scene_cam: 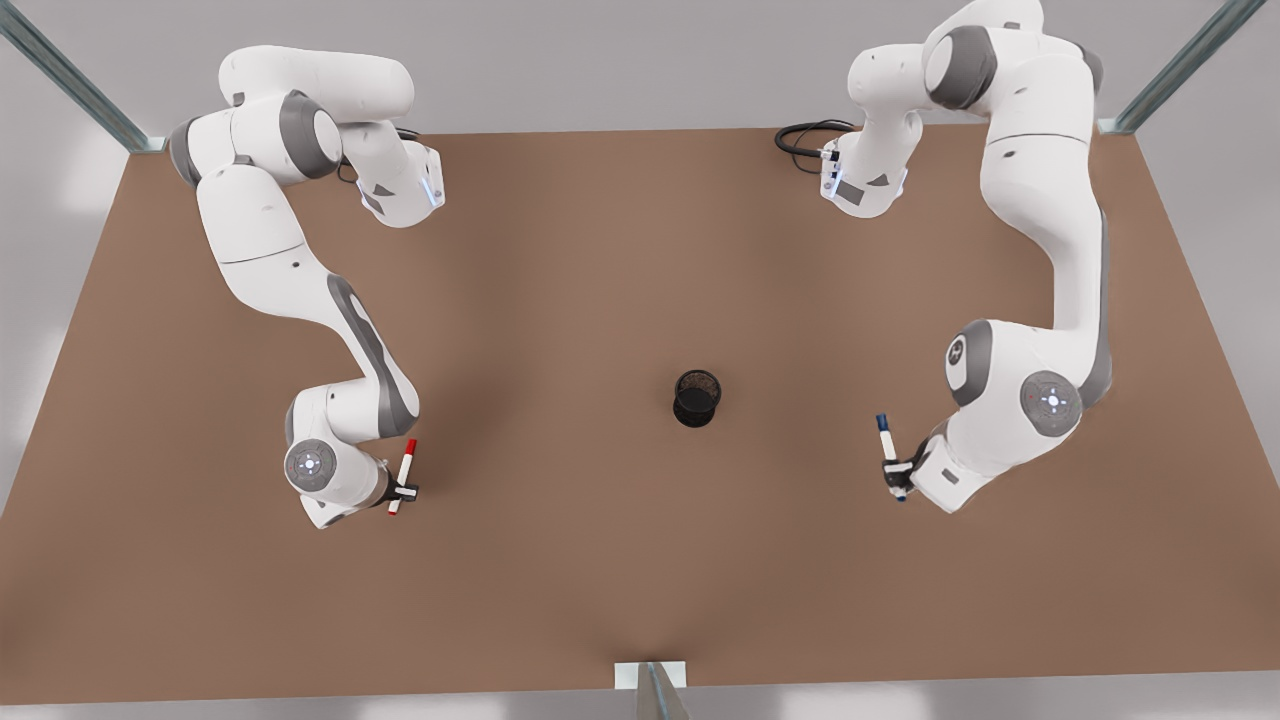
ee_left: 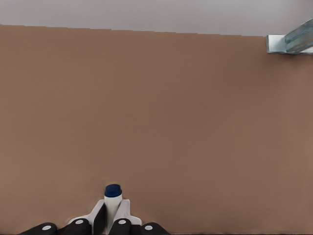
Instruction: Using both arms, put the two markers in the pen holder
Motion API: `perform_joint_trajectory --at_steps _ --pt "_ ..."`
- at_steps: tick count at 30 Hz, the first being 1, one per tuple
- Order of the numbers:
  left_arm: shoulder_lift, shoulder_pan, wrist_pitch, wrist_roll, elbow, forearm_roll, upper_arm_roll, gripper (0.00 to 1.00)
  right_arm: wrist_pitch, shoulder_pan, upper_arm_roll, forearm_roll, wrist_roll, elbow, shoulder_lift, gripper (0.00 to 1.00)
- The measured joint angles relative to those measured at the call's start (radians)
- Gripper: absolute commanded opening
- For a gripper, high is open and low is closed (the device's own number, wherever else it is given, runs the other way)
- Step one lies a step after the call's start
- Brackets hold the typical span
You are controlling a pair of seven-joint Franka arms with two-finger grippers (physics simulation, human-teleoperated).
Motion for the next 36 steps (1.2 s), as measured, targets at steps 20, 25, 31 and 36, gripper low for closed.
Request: perform_joint_trajectory --at_steps 20,25,31,36 --pt "-0.015 -0.031 0.213 0.912 -0.244 -1.143 -0.192 0.21 -0.156 0.034 0.107 0.007 0.006 0.183 -0.135 0.22" --pt "-0.010 -0.039 0.236 1.273 -0.315 -1.237 -0.192 0.21 -0.216 0.170 0.115 0.005 0.043 0.310 -0.142 0.22" --pt "-0.001 -0.055 0.272 1.643 -0.388 -1.360 -0.192 0.21 -0.269 0.214 0.119 0.006 0.091 0.359 -0.142 0.22" --pt "-0.006 -0.057 0.284 1.891 -0.455 -1.408 -0.192 0.21 -0.288 0.213 0.116 0.006 0.121 0.371 -0.142 0.22"
